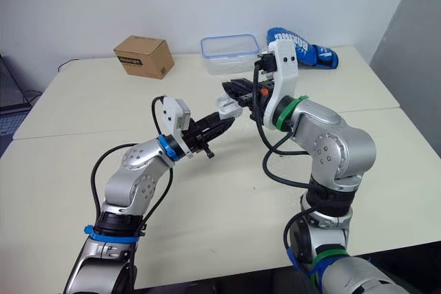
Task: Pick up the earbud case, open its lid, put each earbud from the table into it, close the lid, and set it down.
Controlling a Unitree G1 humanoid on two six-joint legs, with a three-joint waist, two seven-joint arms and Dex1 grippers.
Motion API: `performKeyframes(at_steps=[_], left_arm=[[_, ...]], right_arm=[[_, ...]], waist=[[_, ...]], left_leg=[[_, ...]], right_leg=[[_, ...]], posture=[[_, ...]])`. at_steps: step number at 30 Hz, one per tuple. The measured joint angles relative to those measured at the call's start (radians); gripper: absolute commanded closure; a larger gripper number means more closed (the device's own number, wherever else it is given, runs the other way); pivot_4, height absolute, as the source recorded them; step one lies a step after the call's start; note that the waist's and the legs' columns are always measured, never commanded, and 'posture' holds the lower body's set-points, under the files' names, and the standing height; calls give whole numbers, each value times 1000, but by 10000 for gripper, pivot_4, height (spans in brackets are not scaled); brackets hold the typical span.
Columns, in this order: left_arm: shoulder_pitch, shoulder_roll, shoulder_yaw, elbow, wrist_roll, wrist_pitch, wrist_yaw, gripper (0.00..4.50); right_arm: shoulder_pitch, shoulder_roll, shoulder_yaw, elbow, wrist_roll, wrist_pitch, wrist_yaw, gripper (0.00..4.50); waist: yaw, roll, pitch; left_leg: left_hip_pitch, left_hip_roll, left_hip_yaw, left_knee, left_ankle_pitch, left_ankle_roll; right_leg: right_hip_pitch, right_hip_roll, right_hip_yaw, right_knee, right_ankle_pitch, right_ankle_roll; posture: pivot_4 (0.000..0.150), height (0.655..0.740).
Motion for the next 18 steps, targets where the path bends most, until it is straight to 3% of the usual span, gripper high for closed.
performKeyframes(at_steps=[18], left_arm=[[-18,-4,0,-10,-27,70,8,37920]], right_arm=[[107,-42,162,110,29,-273,-90,41204]], waist=[[-1,0,0]], left_leg=[[0,0,0,0,0,0]], right_leg=[[0,0,0,0,0,0]], posture=[[1500,7400]])
